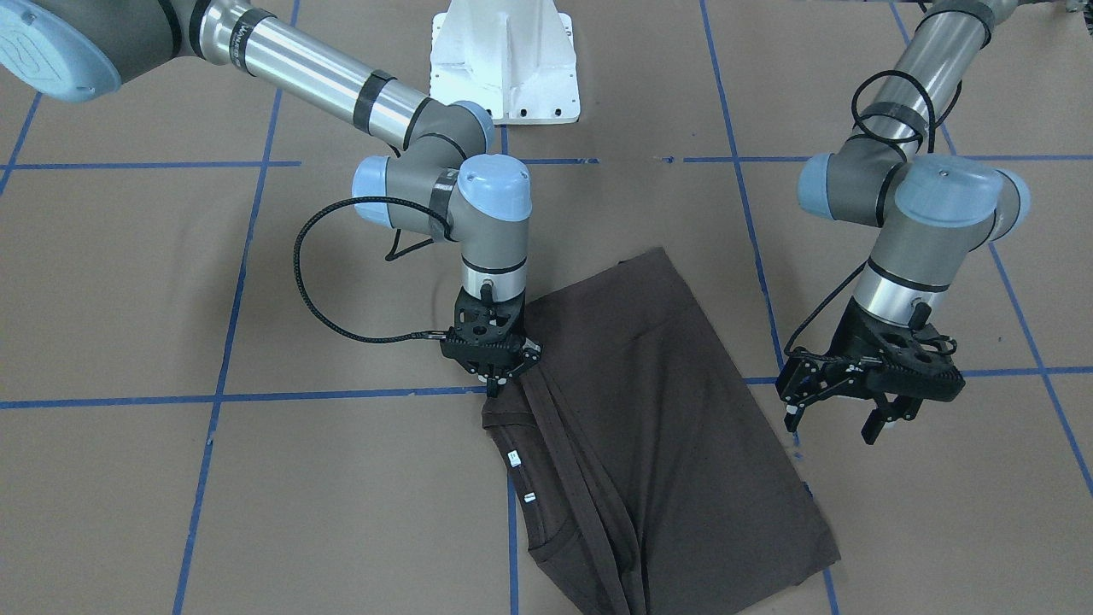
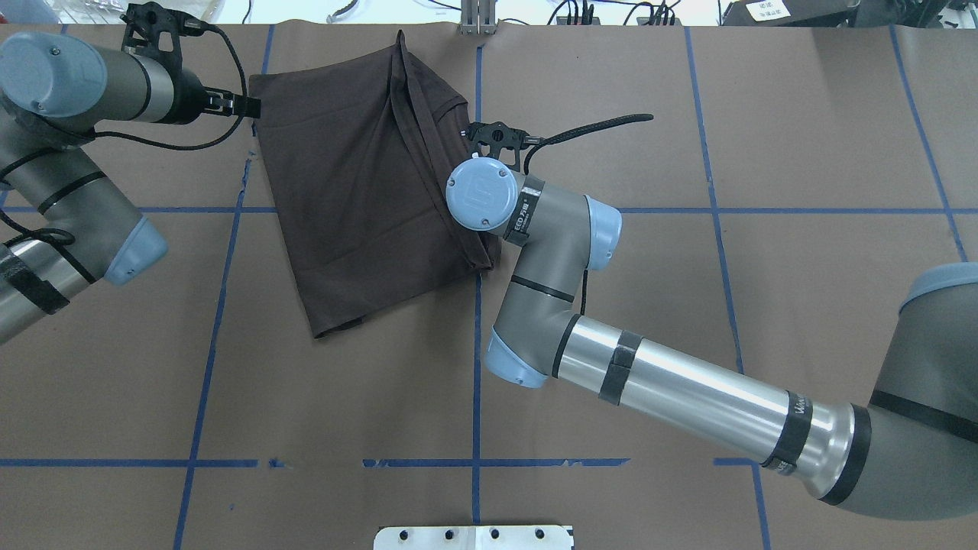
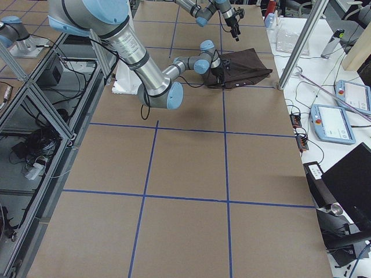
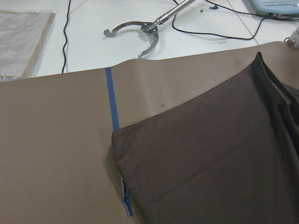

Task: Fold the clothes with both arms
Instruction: 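Drag the shirt toward the robot with the right gripper, turning it lengthwise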

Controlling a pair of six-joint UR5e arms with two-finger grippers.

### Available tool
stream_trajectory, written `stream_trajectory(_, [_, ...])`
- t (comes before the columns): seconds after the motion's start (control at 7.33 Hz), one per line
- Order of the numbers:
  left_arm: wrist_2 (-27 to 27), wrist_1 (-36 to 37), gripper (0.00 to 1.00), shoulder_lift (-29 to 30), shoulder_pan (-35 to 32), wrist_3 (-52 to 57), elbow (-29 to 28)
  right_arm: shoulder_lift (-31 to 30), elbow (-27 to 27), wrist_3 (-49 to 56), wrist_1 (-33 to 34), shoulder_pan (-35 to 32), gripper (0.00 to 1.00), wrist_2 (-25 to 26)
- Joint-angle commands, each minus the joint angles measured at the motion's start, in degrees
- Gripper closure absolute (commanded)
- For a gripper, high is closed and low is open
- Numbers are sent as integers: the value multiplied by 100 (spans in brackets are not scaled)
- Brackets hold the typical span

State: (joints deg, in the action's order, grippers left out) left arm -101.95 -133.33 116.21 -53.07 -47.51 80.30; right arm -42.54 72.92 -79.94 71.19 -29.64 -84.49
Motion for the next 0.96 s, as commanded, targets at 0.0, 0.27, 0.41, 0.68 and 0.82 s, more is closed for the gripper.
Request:
stream_trajectory(0.0, [0,0,0,7,42,-30,12,-1032,1360,-13,26,246,100,47])
stream_trajectory(0.27, [-35,0,0,16,42,-30,12,-1963,2502,-13,17,676,100,283])
stream_trajectory(0.41, [-35,8,0,16,42,-30,12,-2516,3065,-13,0,896,100,354])
stream_trajectory(0.68, [-35,9,0,16,42,-30,21,-3485,3701,-13,-61,1223,100,626])
stream_trajectory(0.82, [-44,9,0,16,42,-30,21,-3593,3764,-13,-62,1250,100,627])
